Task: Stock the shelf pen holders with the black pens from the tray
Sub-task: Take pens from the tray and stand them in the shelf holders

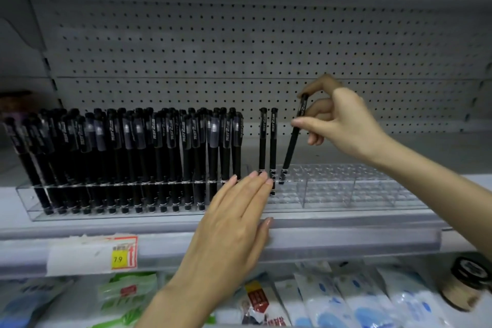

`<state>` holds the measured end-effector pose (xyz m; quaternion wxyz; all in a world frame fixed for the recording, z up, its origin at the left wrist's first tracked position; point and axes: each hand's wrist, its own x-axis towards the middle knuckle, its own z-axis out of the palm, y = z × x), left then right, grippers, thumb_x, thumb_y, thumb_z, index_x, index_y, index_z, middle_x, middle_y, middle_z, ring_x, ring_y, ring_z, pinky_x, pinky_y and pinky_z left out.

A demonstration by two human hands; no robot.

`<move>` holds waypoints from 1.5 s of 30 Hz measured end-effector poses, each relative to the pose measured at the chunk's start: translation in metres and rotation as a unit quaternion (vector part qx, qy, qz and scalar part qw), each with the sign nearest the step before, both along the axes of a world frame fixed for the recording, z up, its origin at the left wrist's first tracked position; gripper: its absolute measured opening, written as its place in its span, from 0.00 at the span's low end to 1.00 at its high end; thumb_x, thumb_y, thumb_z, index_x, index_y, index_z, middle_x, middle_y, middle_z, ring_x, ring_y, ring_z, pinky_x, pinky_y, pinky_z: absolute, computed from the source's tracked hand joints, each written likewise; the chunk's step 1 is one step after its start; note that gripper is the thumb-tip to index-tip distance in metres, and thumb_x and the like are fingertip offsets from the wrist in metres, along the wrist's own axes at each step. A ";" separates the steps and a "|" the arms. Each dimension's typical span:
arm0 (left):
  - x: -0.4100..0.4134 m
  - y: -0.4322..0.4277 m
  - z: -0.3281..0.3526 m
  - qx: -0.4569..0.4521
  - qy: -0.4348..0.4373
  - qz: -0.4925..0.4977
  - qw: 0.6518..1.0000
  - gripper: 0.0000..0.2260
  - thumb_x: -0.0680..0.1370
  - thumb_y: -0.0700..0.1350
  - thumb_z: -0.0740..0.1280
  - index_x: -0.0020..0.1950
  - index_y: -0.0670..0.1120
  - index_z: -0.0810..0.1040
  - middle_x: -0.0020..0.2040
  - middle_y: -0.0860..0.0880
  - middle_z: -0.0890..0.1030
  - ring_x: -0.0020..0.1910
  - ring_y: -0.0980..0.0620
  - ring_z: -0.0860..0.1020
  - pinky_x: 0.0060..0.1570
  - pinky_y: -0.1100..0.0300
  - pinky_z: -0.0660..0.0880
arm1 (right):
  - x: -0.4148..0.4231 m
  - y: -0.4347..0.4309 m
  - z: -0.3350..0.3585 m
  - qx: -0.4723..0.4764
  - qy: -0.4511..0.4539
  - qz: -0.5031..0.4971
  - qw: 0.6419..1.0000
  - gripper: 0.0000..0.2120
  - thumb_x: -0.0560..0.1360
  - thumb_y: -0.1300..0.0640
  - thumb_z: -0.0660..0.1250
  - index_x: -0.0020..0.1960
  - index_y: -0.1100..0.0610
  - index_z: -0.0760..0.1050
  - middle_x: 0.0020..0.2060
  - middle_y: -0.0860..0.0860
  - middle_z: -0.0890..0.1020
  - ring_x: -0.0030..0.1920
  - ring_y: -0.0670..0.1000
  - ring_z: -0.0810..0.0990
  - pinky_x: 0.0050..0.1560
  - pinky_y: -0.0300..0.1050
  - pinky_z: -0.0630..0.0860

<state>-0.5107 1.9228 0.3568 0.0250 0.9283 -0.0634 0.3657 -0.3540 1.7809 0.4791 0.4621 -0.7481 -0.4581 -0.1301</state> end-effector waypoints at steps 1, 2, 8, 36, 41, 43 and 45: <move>0.000 0.000 0.001 0.001 0.000 0.000 1.000 0.22 0.80 0.49 0.56 0.72 0.42 0.69 0.71 0.48 0.71 0.71 0.54 0.65 0.73 0.56 0.55 | -0.002 0.002 -0.001 -0.021 -0.004 0.001 1.000 0.16 0.71 0.58 0.73 0.54 0.55 0.69 0.29 0.53 0.82 0.28 0.50 0.81 0.31 0.40 0.77; 0.000 0.000 0.001 -0.001 0.001 -0.001 1.000 0.22 0.80 0.49 0.56 0.72 0.42 0.69 0.71 0.48 0.71 0.71 0.54 0.65 0.73 0.56 0.55 | -0.003 0.003 -0.003 -0.042 -0.006 0.006 0.999 0.16 0.71 0.57 0.73 0.54 0.54 0.69 0.29 0.53 0.82 0.28 0.49 0.81 0.31 0.39 0.77; -0.002 0.000 0.000 -0.002 0.003 0.002 1.000 0.22 0.80 0.50 0.55 0.73 0.44 0.68 0.71 0.49 0.71 0.71 0.55 0.65 0.72 0.54 0.56 | -0.001 0.008 -0.004 -0.092 0.009 0.019 0.996 0.15 0.70 0.55 0.73 0.52 0.49 0.70 0.31 0.50 0.83 0.28 0.49 0.81 0.33 0.36 0.76; -0.188 0.021 -0.152 -0.330 0.110 0.088 0.933 0.23 0.79 0.60 0.54 0.74 0.58 0.63 0.73 0.66 0.59 0.73 0.67 0.56 0.71 0.67 0.54 | -0.166 -0.003 -0.189 -0.320 0.018 0.175 0.931 0.24 0.70 0.38 0.63 0.63 0.48 0.71 0.48 0.35 0.70 0.49 0.39 0.73 0.50 0.31 0.70; -0.216 0.023 -0.193 -0.365 0.154 0.129 0.909 0.21 0.81 0.59 0.55 0.73 0.62 0.55 0.73 0.68 0.55 0.71 0.74 0.50 0.68 0.76 0.48 | -0.174 0.016 -0.275 -0.378 0.089 0.172 0.905 0.24 0.74 0.43 0.66 0.66 0.52 0.71 0.58 0.45 0.74 0.58 0.42 0.72 0.55 0.29 0.67; -0.219 0.023 -0.203 -0.370 0.177 0.140 0.901 0.21 0.81 0.58 0.55 0.73 0.61 0.54 0.72 0.68 0.54 0.70 0.76 0.48 0.68 0.76 0.48 | -0.178 0.025 -0.301 -0.393 0.094 0.157 0.901 0.24 0.74 0.44 0.67 0.66 0.55 0.72 0.59 0.49 0.75 0.60 0.46 0.73 0.58 0.32 0.67; -0.220 0.022 -0.213 -0.373 0.190 0.139 0.897 0.23 0.80 0.61 0.52 0.74 0.60 0.54 0.73 0.67 0.54 0.71 0.74 0.49 0.68 0.76 0.47 | -0.184 0.030 -0.324 -0.425 0.073 0.136 0.892 0.26 0.75 0.43 0.66 0.68 0.56 0.70 0.61 0.51 0.74 0.63 0.49 0.70 0.62 0.38 0.66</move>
